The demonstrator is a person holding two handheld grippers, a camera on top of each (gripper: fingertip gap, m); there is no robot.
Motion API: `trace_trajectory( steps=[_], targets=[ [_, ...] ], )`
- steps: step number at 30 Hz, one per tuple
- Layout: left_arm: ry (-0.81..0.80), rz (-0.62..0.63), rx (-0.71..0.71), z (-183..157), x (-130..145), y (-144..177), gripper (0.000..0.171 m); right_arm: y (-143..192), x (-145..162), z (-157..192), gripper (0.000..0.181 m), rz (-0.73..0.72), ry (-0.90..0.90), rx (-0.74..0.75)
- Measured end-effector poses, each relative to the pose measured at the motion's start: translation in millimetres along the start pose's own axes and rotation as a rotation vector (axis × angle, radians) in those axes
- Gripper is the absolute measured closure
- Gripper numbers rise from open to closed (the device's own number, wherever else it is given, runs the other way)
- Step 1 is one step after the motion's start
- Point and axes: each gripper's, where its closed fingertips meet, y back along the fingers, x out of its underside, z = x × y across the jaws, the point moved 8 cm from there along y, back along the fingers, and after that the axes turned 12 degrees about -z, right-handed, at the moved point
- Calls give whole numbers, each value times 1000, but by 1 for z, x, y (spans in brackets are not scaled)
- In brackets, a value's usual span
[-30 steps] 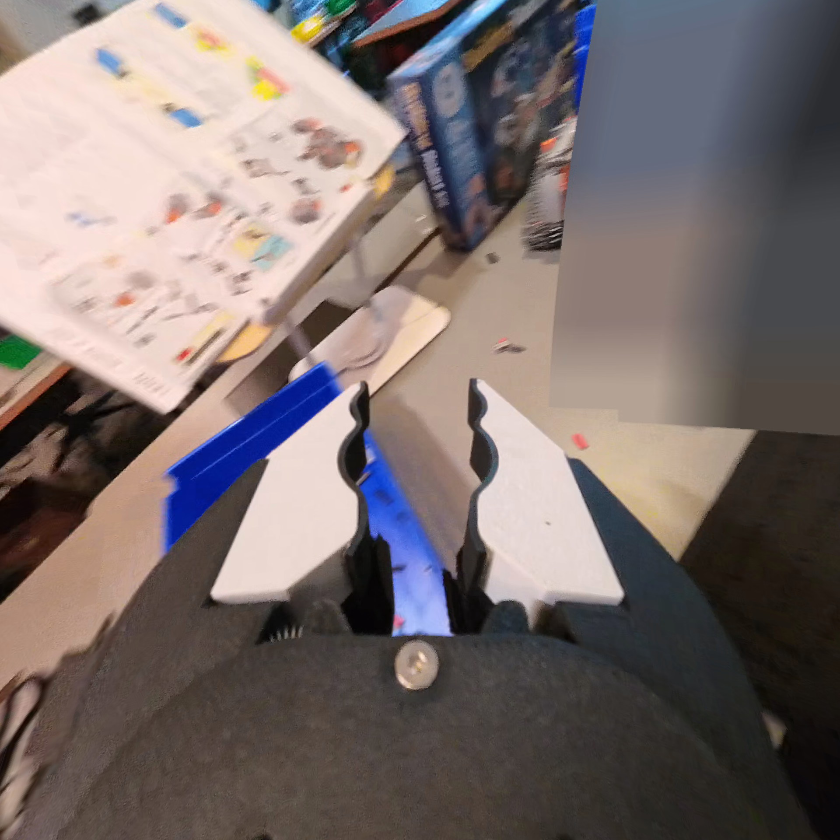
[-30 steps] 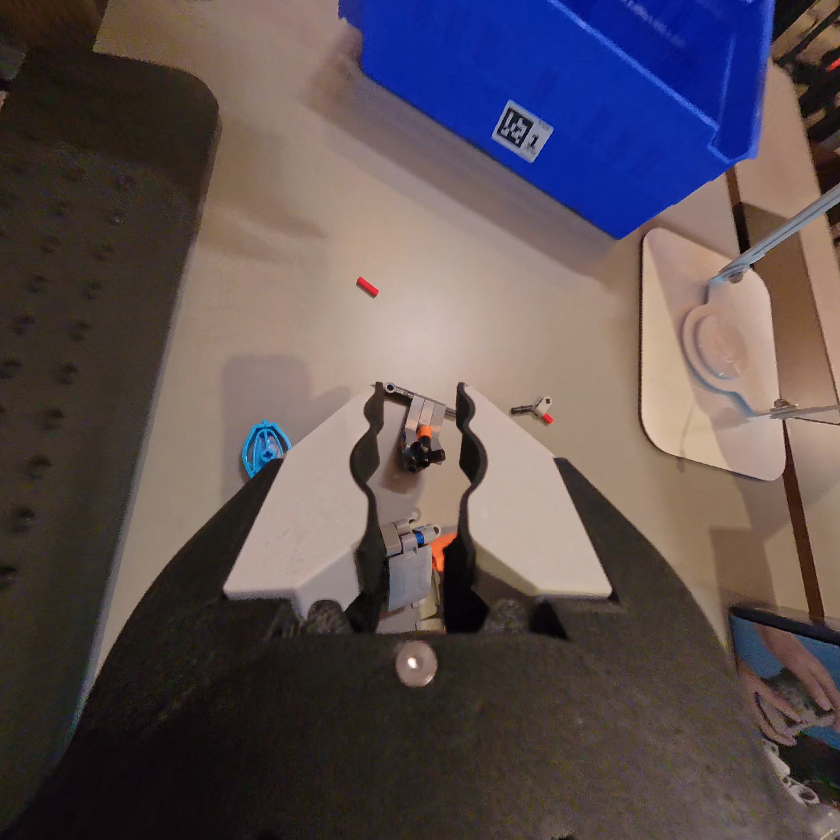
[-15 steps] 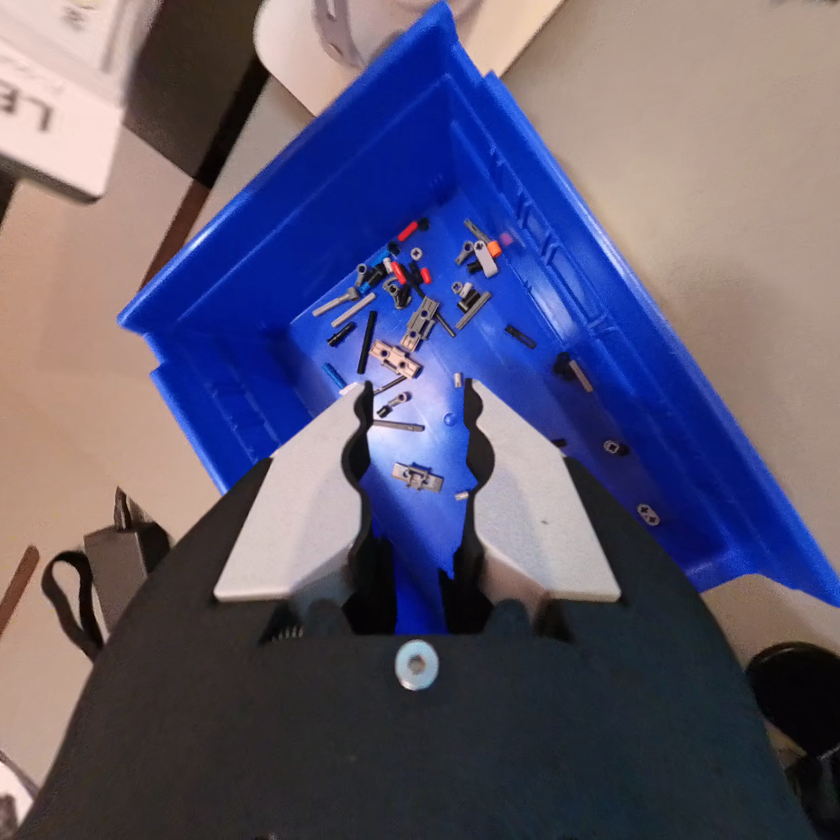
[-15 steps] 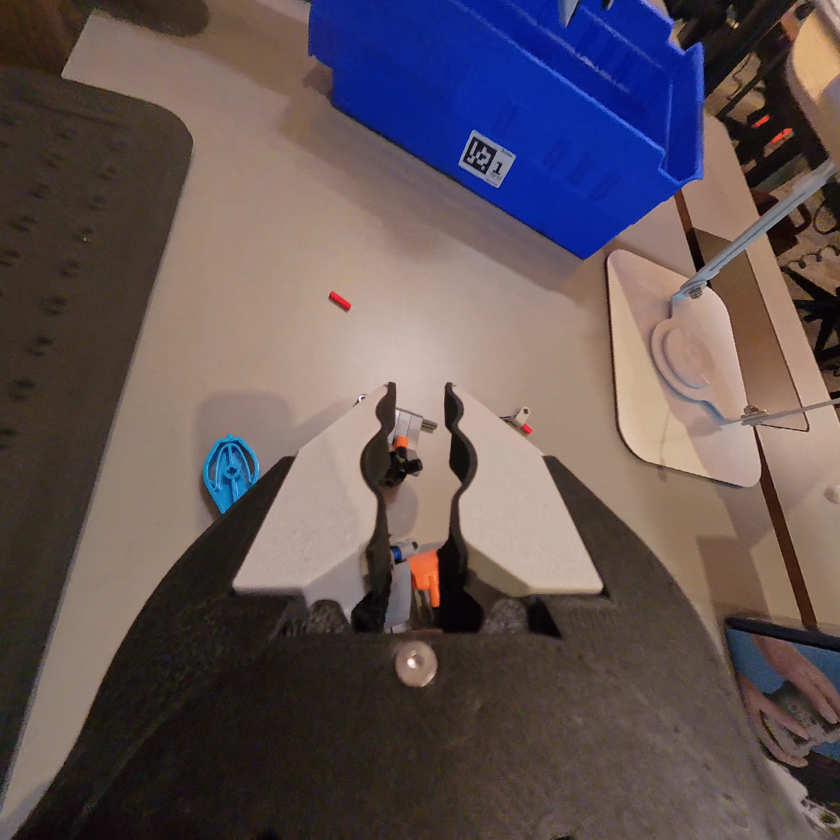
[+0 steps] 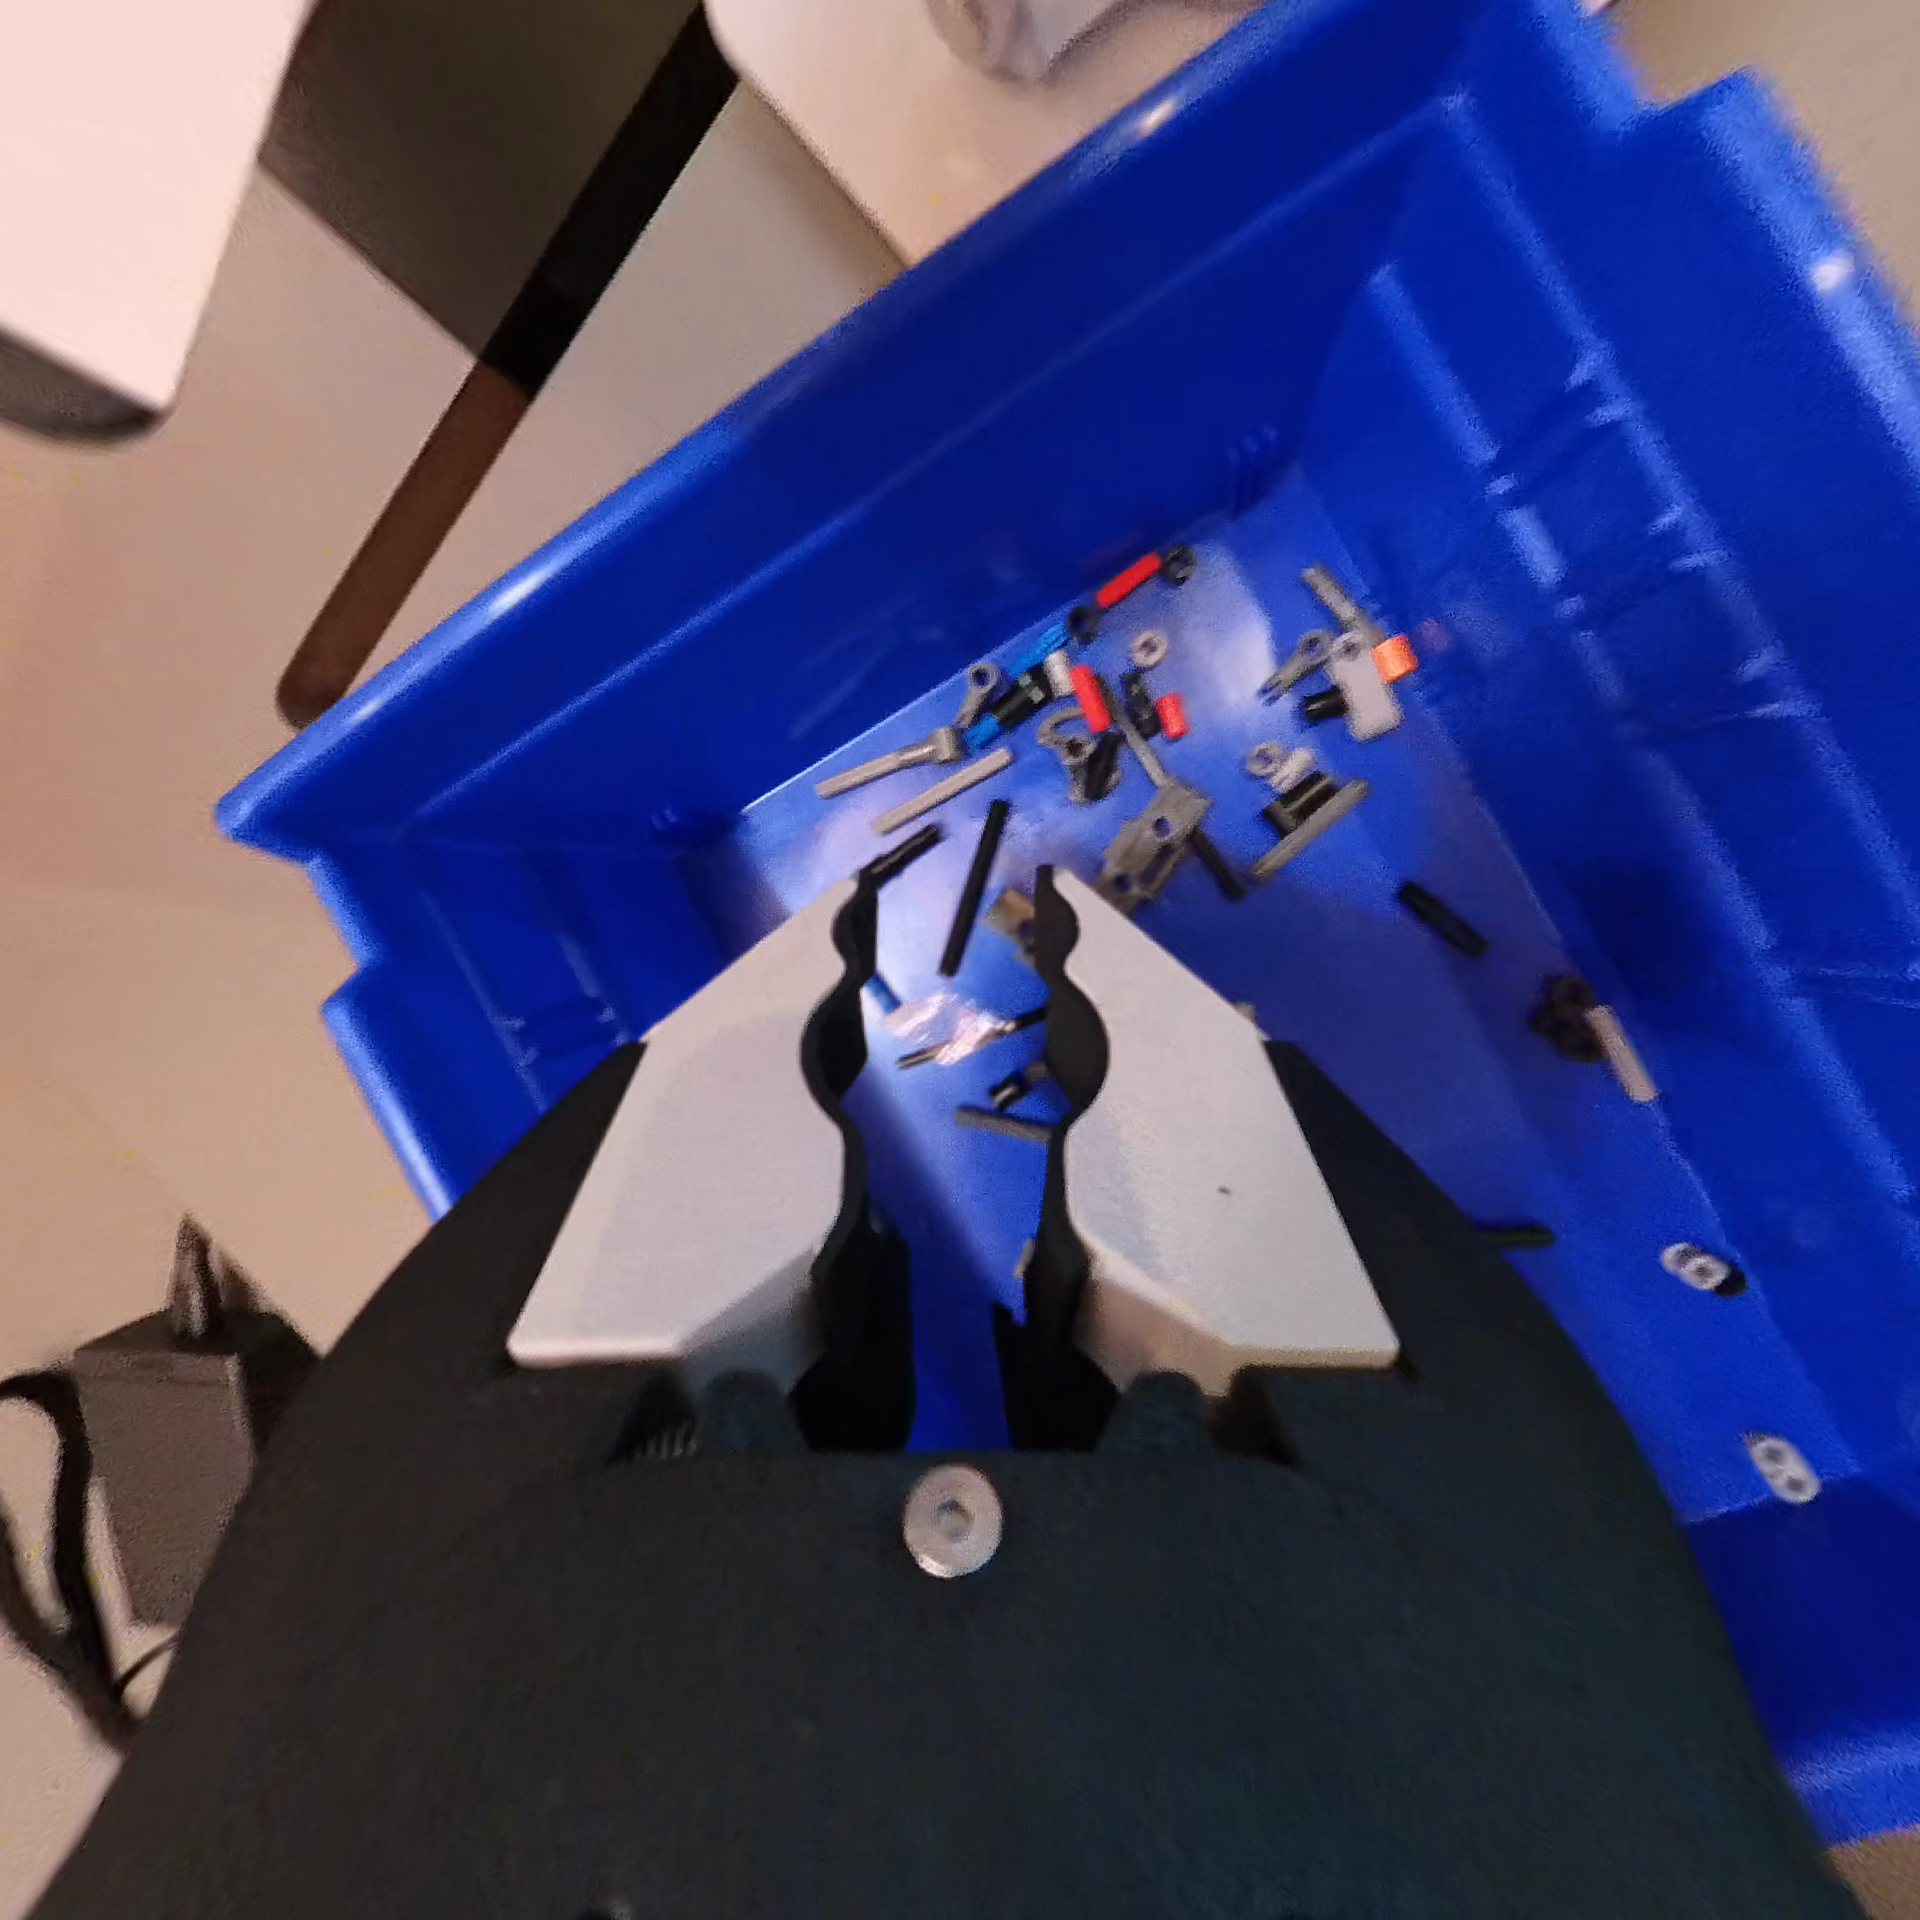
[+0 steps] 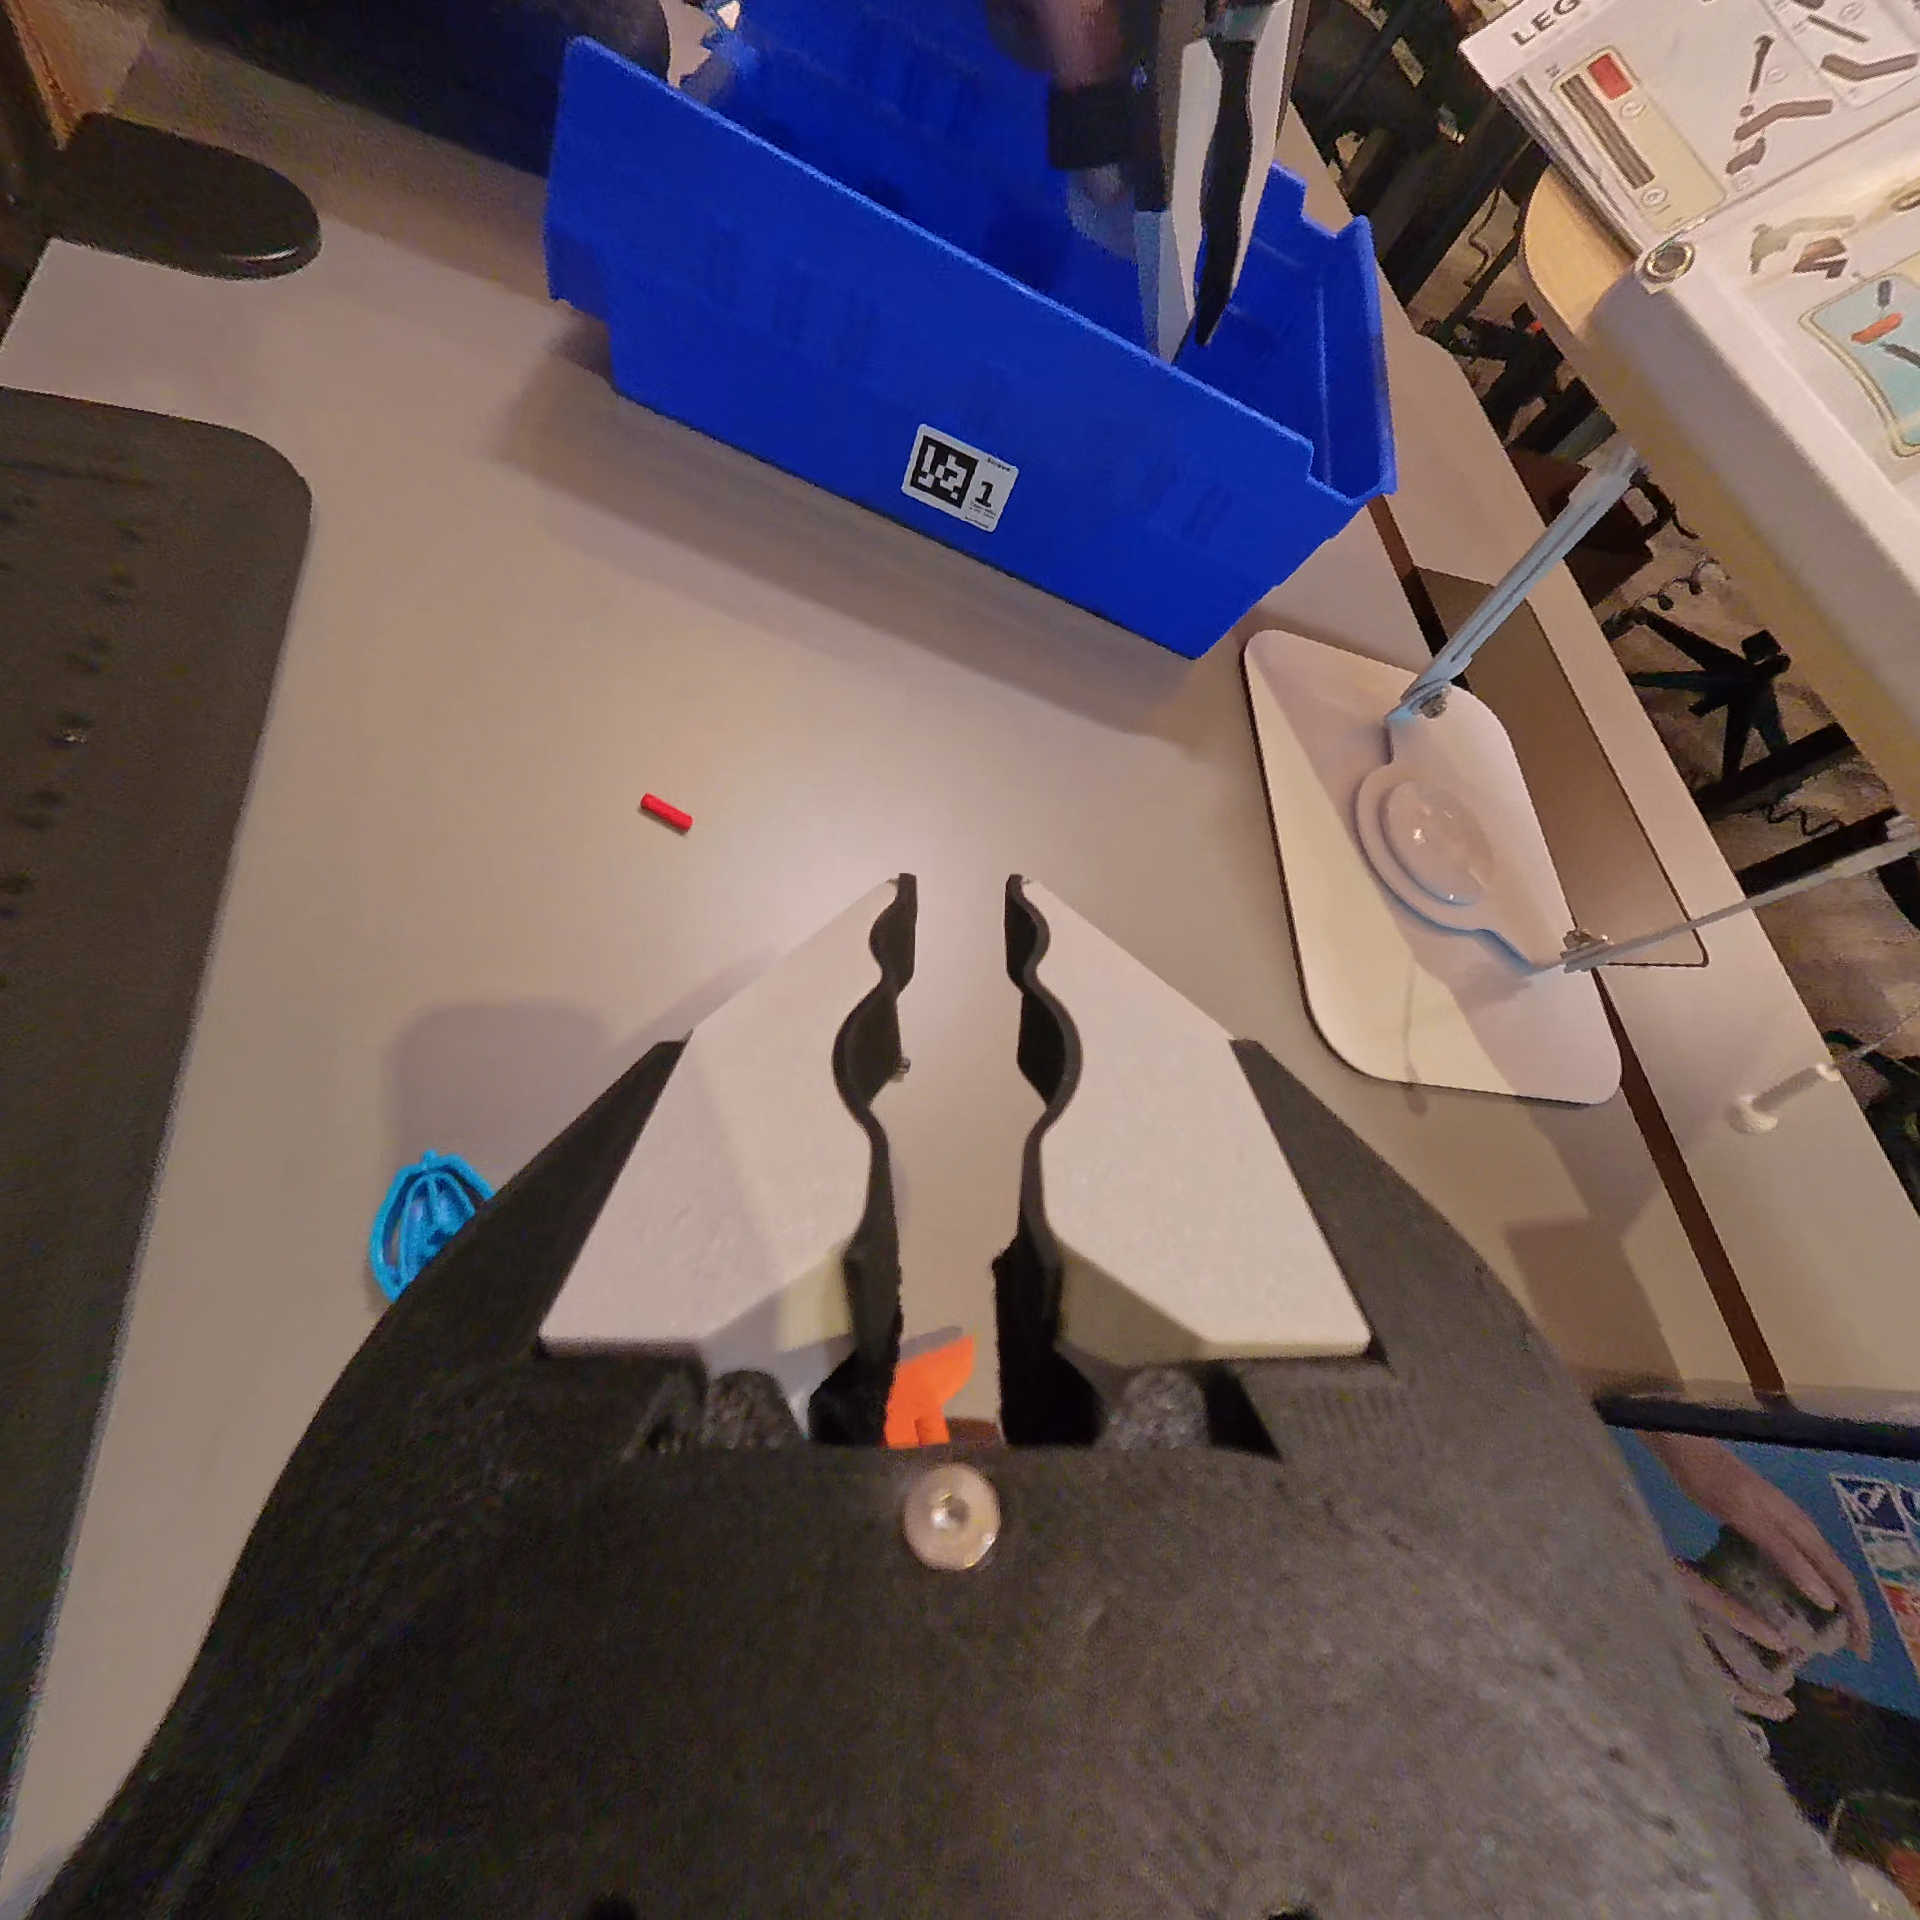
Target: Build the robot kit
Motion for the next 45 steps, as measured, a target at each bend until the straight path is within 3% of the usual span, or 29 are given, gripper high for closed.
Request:
trace_trajectory(
  steps=[5,8,18,23,28,30,33,38,41,45],
  targets=[
    [-92,143,8,13,6,-6,139,-12,4,-2,168,30,14,6],
    [-157,172,53,9,3,-8,133,-14,5,-4,168,42,19,24],
    [-410,246,37,8,4,-29,140,-17,11,-9,170,44,-4,37],
    [-535,342,8,10,5,-39,141,-15,13,-10,171,44,-5,37],
    [-558,372,121,-1,9,-43,152,-14,18,-12,171,66,-5,42],
    [-560,442,155,-6,16,-42,157,-14,20,-13,171,74,-10,50],
    [-555,514,217,-11,20,-31,147,-13,22,-16,172,84,-17,63],
    [-538,222,307,-34,-6,-17,140,-13,22,-20,172,75,-35,79],
    [-584,129,303,-48,-9,-21,143,-14,23,-20,172,77,-36,77],
    [-553,123,326,-54,-2,-33,146,-13,22,-18,172,74,-30,71]
  ],
)
